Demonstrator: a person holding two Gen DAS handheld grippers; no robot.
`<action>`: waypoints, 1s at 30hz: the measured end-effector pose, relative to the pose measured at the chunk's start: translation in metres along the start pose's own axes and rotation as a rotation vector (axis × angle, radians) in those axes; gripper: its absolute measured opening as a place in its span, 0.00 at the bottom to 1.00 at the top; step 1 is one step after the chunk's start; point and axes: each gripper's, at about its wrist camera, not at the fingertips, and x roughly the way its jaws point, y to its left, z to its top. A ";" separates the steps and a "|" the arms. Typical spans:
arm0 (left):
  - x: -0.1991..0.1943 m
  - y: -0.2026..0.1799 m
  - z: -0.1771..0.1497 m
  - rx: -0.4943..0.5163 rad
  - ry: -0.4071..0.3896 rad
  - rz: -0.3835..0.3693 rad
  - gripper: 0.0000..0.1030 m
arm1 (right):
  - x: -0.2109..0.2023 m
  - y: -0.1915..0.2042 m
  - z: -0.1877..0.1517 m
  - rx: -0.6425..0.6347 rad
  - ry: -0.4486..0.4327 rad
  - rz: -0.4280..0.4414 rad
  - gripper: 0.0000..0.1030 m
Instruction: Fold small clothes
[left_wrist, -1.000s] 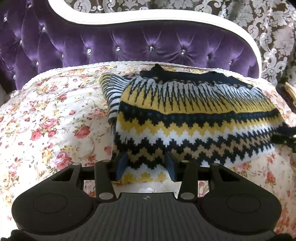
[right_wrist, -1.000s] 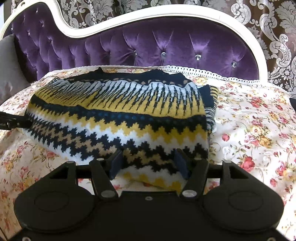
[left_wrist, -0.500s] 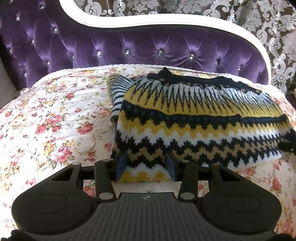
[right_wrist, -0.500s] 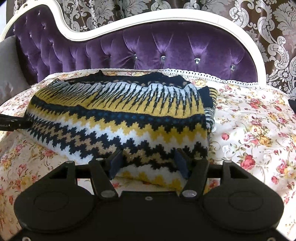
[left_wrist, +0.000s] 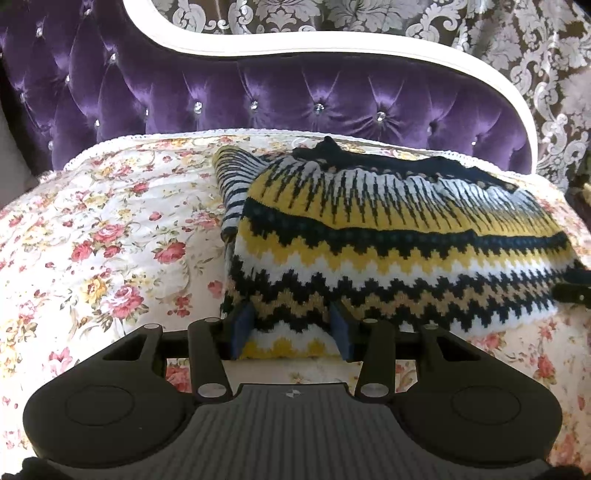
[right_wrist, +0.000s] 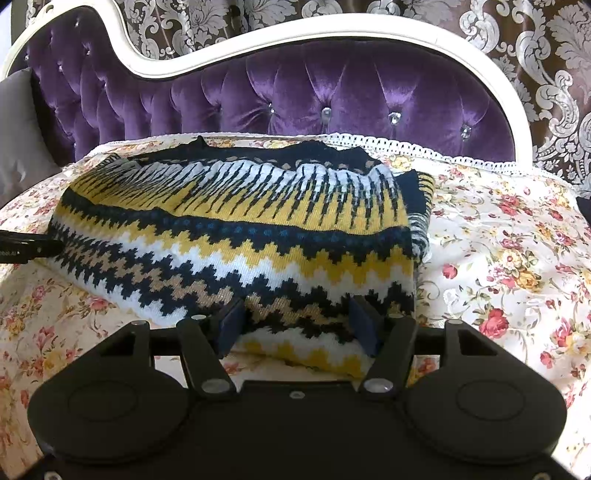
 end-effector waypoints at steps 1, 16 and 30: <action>0.000 0.000 0.001 -0.004 0.004 -0.001 0.42 | -0.001 -0.003 0.001 0.015 0.004 0.013 0.63; 0.002 -0.005 0.000 0.014 -0.002 0.030 0.43 | -0.032 -0.100 0.005 0.441 -0.108 0.043 0.79; 0.003 -0.004 0.001 0.020 0.000 0.028 0.43 | -0.004 -0.115 0.007 0.524 -0.073 0.131 0.92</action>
